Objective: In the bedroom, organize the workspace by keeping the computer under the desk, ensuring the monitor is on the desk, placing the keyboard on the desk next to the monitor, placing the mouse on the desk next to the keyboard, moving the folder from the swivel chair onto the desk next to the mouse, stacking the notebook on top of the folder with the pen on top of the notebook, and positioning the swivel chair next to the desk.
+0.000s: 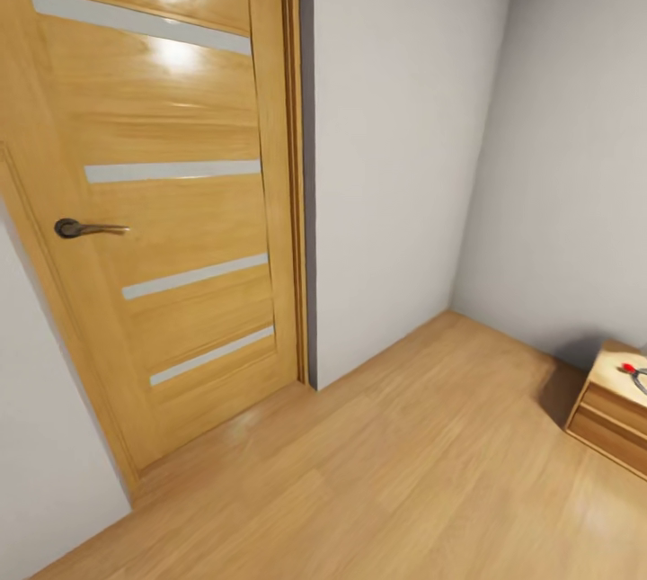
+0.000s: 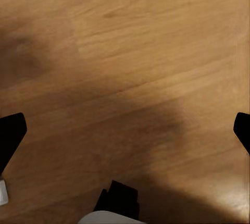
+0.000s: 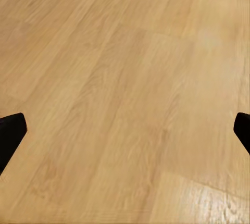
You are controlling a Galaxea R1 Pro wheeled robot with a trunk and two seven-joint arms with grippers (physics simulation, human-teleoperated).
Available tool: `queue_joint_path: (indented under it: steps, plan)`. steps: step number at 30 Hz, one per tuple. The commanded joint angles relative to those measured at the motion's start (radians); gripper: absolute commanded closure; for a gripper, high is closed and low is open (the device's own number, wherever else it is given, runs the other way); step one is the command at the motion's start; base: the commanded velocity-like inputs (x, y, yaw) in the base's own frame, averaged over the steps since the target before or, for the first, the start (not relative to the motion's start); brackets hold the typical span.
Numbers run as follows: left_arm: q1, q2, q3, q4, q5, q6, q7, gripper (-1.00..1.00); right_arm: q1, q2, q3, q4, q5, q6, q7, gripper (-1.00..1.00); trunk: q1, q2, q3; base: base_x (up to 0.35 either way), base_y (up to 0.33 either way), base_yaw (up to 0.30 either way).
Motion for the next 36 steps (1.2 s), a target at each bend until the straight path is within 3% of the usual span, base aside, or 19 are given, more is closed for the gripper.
queue_joint_path:
  steps: [1, 10, 20, 26, 30, 36]
  plan:
    - [-0.001, 0.0, -0.009, 0.0, 0.005, -0.002, 0.004, -1.0, 0.0, -0.001, 0.008, -0.002, -0.002, -0.001, -0.009, -1.0, 0.0, 0.0, -0.002, 0.325, 0.0, 0.215]
    - [-0.001, -0.001, -0.009, 0.0, 0.004, -0.003, 0.004, -1.0, 0.0, 0.004, 0.017, -0.001, 0.005, -0.002, -0.007, -1.0, 0.0, 0.0, -0.012, 0.253, -0.109, 0.181]
    - [-0.001, 0.0, -0.009, 0.0, 0.005, -0.006, 0.004, -1.0, 0.0, 0.046, 0.018, -0.001, 0.017, -0.007, -0.006, -1.0, 0.0, 0.0, -0.025, 0.031, -0.039, 0.143]
    - [-0.001, 0.0, -0.009, 0.0, 0.003, -0.006, 0.004, -1.0, 0.0, 0.062, 0.018, 0.015, 0.113, -0.011, -0.011, -1.0, 0.0, 0.0, -0.034, 0.002, -0.23, 0.137]
    - [-0.001, 0.0, -0.009, 0.0, 0.003, -0.007, 0.005, -1.0, 0.0, 0.066, 0.017, 0.025, 0.144, -0.013, -0.012, -1.0, 0.0, 0.0, -0.038, 0.0, -0.295, 0.181]
    - [-0.001, 0.0, -0.009, 0.0, 0.004, -0.01, 0.008, -1.0, 0.0, 0.07, 0.017, 0.029, 0.158, -0.013, -0.013, -1.0, 0.0, 0.0, -0.045, 0.0, -0.306, 0.205]
